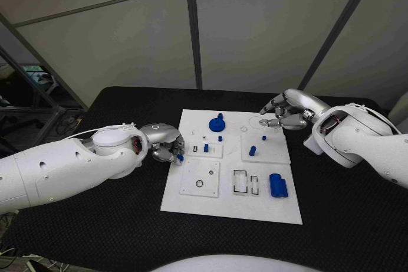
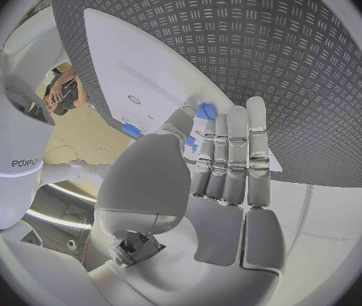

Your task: Assemble the parts on the task board

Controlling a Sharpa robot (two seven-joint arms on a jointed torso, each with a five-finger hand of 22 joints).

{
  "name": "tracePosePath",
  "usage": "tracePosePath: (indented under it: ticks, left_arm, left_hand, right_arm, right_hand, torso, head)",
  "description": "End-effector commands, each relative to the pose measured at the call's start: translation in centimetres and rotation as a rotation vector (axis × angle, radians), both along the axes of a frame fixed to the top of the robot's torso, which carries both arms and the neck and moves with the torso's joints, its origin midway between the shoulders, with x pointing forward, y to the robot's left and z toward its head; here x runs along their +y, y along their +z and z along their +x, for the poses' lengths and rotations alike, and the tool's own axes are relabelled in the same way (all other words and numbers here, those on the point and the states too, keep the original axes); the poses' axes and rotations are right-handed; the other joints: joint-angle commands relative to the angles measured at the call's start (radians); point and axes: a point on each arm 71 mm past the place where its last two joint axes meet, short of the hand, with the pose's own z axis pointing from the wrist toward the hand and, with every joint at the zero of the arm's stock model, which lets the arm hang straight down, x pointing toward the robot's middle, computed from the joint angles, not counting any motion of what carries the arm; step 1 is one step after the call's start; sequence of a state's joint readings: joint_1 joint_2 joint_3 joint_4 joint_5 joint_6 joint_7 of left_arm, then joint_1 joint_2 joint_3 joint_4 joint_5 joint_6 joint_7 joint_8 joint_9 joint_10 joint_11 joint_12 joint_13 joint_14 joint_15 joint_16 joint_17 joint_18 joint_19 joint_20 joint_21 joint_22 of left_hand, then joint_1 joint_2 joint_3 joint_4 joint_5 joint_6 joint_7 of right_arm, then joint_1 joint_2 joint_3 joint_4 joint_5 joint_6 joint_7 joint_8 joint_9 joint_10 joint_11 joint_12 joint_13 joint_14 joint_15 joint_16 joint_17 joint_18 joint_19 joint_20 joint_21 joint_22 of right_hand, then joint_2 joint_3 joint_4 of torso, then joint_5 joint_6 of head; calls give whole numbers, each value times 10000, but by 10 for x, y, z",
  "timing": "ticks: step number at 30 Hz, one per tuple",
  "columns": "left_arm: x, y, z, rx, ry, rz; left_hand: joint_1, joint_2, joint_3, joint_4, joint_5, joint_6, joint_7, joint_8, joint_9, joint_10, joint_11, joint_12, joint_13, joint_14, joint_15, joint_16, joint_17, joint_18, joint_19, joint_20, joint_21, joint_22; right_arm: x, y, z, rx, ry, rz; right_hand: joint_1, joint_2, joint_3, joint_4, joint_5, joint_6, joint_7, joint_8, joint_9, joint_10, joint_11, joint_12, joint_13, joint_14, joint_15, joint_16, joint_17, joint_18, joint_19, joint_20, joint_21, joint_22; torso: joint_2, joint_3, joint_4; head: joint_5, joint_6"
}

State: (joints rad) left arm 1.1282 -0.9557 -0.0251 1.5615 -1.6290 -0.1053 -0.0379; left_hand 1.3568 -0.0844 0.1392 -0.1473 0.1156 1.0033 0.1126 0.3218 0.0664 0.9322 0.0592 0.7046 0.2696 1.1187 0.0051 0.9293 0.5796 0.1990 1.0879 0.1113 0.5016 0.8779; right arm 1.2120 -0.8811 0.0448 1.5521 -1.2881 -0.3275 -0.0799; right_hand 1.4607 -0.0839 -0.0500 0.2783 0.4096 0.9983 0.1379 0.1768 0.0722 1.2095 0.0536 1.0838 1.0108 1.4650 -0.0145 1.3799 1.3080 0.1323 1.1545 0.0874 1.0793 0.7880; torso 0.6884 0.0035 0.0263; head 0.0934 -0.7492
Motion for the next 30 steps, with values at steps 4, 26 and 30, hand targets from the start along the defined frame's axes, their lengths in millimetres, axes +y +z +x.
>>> tracePosePath:
  ticks: [4, 26, 30]
  left_arm:
    - [7, -11, -2, 450, 116, 654]
    - [7, -8, 0, 128, 98, 178]
    - [9, -7, 0, 92, 127, 65]
  left_hand:
    - [286, 331, 553, -204, 76, 362, -21, -119, -31, 561, -68, -541, -500, -32, -86, 37, -86, -180, 83, -85, 20, 172]
    - [204, 261, 2512, -660, 44, 1420, 180, -1388, -2, 2443, 32, -3542, -1980, 574, -151, -303, -228, -177, -100, -221, 789, 1503]
    - [159, 248, 2721, -622, 48, 1470, 213, -1491, 3, 2571, 56, -3883, -2027, 644, -145, -378, -234, -174, -123, -217, 837, 1615]
  right_arm:
    - [0, 1, 0, -83, 15, 4]
    - [0, 1, 0, -95, 3, 13]
    - [1, 1, 0, -99, 5, 15]
  right_hand:
    - [28, 5, 24, 48, 52, -17, -24, 43, -9, -5, -40, -45, -5, 472, -88, -48, 123, 154, 63, -9, -18, 12]
    - [28, 5, 24, 48, 52, -17, -24, 43, -9, -5, -40, -45, -5, 472, -88, -48, 123, 154, 63, -9, -18, 12]
    - [28, 5, 24, 48, 52, -17, -24, 43, -9, -5, -40, -45, -5, 472, -88, -48, 123, 154, 63, -9, -18, 12]
  torso:
    - [2, 2, -3]
    - [5, 3, 0]
    - [3, 2, -1]
  head:
    - [1, -6]
    - [32, 21]
    - [41, 26]
